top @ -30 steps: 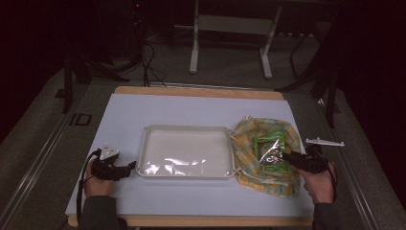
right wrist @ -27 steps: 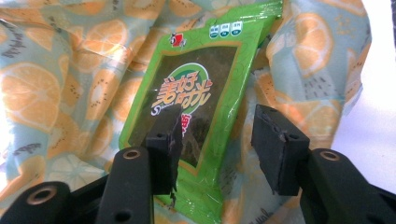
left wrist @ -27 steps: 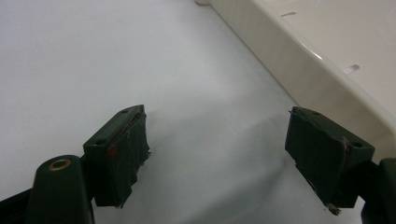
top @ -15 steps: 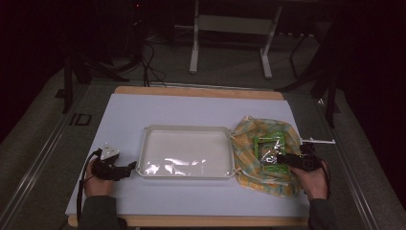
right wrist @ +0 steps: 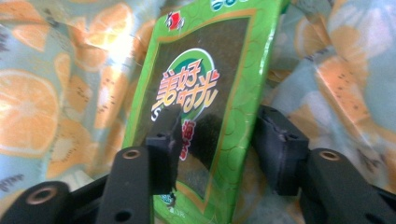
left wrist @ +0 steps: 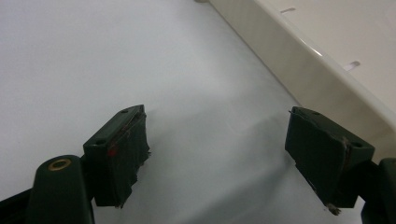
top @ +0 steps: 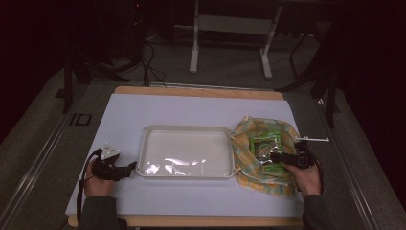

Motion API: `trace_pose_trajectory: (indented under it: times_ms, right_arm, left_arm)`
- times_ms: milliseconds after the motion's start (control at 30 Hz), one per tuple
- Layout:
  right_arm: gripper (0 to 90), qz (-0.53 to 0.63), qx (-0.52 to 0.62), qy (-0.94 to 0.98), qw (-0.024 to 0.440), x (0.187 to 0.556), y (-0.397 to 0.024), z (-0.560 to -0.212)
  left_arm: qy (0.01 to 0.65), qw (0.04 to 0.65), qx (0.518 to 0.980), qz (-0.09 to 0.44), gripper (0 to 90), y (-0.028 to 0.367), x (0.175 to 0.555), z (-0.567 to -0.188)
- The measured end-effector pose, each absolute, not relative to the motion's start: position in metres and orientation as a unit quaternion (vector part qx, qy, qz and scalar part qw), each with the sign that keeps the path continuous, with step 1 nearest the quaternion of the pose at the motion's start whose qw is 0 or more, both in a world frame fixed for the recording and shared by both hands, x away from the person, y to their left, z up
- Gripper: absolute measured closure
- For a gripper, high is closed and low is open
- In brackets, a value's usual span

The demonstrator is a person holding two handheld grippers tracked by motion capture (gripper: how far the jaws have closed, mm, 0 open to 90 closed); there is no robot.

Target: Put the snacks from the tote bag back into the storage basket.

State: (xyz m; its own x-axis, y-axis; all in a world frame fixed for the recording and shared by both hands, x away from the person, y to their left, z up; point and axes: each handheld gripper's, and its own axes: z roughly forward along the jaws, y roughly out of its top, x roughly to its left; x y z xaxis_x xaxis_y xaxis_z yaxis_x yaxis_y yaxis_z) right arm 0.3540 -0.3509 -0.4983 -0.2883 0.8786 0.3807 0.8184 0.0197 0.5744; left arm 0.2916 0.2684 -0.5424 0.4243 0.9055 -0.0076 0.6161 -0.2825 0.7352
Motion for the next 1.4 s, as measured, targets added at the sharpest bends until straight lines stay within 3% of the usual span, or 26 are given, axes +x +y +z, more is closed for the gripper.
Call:
trace_pose_trajectory:
  times_ms: [467,1400]
  right_arm:
    - [72.2,0.417,0.585,0.695,0.022,0.355,-0.345,-0.475]
    - [74.2,0.427,0.595,0.678,0.063,0.345,-0.362,-0.451]
  left_arm:
    - [0.492,0.339,0.773,0.212,21.5,0.268,0.292,-0.543]
    - [0.491,0.339,0.774,0.213,21.4,0.268,0.292,-0.543]
